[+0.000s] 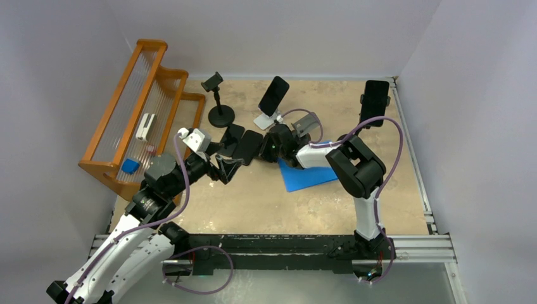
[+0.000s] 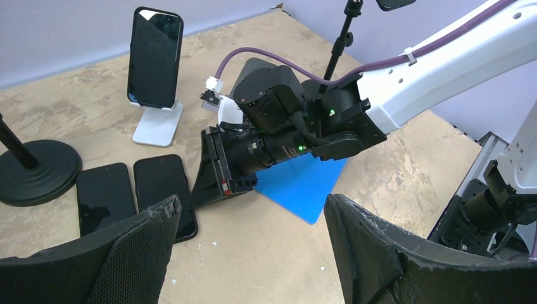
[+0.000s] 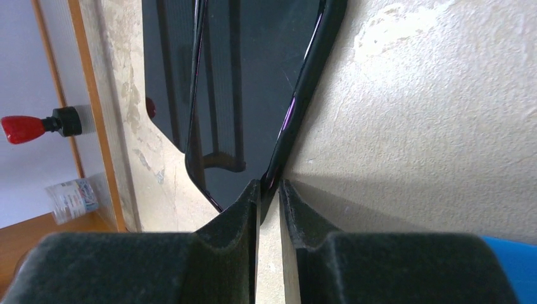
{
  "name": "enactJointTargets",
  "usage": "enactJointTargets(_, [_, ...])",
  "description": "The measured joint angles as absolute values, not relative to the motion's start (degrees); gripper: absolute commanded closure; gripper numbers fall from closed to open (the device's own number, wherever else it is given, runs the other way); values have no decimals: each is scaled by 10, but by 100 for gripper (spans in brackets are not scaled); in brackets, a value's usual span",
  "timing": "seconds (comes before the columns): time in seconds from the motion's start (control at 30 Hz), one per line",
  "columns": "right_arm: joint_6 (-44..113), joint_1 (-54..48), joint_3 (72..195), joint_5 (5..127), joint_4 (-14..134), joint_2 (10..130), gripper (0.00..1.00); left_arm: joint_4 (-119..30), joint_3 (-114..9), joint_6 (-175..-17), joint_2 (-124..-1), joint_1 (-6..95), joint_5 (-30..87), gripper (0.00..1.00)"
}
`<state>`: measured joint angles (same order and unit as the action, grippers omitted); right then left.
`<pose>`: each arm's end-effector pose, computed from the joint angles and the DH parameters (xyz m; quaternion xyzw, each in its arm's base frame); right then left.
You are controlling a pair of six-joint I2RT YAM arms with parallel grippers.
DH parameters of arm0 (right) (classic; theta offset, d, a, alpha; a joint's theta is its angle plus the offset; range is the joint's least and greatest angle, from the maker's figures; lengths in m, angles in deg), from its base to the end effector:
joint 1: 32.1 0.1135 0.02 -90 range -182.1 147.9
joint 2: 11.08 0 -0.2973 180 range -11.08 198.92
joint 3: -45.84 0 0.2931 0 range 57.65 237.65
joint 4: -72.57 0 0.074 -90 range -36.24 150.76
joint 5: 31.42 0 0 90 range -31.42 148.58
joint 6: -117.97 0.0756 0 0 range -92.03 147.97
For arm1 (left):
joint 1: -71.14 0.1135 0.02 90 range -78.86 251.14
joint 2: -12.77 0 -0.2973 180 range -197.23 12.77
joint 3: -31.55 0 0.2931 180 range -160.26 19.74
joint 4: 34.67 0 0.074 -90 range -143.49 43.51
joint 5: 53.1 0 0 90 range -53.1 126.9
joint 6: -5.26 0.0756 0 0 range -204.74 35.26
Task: Remove the phone from the phone stand
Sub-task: Place the phone at the center of the board, then adjust the phone at the center of the board.
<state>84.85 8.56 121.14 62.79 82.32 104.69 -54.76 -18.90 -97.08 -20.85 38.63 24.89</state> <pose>0.3762 0.3304 0.1147 0.1045 0.8624 0.3927 0.3017 0.1608 -0.1211 0.3546 0.1973 0.6992 -0.3308 0.6023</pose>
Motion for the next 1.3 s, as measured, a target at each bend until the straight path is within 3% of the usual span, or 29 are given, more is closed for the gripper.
enactJointTargets(0.2, [849, 75, 1211, 636, 824, 1047, 80, -548, -189, -971, -208, 386, 249, 18])
enactJointTargets(0.8, [818, 70, 1214, 639, 824, 1032, 56, -548, -189, -971, -218, 386, 247, 18])
enactJointTargets(1.0, [801, 69, 1187, 629, 815, 952, 51, -548, -189, -971, -228, 386, 248, 18])
enactJointTargets(1.3, [739, 70, 1058, 630, 847, 769, 53, -568, -203, -975, -321, 386, 280, 16])
